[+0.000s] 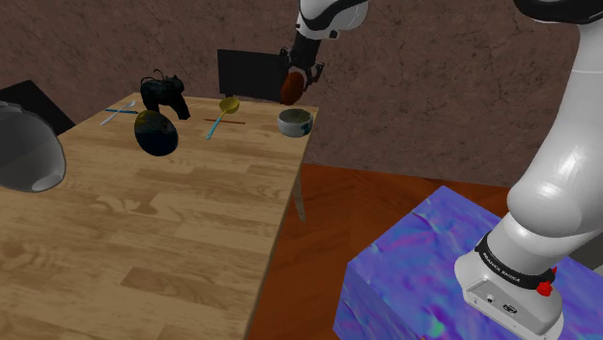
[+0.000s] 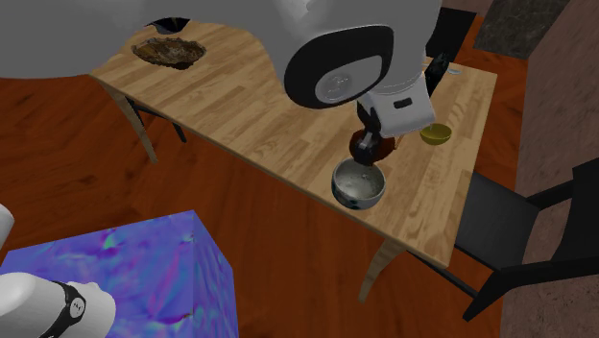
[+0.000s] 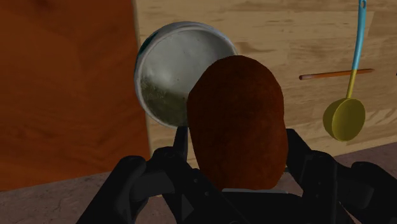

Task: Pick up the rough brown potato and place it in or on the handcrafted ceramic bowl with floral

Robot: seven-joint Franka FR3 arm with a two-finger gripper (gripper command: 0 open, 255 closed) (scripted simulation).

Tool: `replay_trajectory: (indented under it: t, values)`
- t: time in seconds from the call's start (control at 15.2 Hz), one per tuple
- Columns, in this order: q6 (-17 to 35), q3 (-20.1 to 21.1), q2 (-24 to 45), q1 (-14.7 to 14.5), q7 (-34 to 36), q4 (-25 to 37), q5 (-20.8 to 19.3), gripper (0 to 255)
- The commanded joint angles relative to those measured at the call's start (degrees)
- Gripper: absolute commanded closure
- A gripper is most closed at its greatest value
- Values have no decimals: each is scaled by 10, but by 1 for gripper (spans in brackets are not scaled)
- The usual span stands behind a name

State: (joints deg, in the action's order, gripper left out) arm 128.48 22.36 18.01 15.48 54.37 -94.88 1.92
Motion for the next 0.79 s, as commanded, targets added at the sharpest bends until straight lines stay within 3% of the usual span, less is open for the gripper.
replay_trajectory:
  t: [0.0,0.73]
  values:
    - [14,-1,3,2,-4,-12,1,255]
    - [84,-5,29,-1,-7,-57,-7,255]
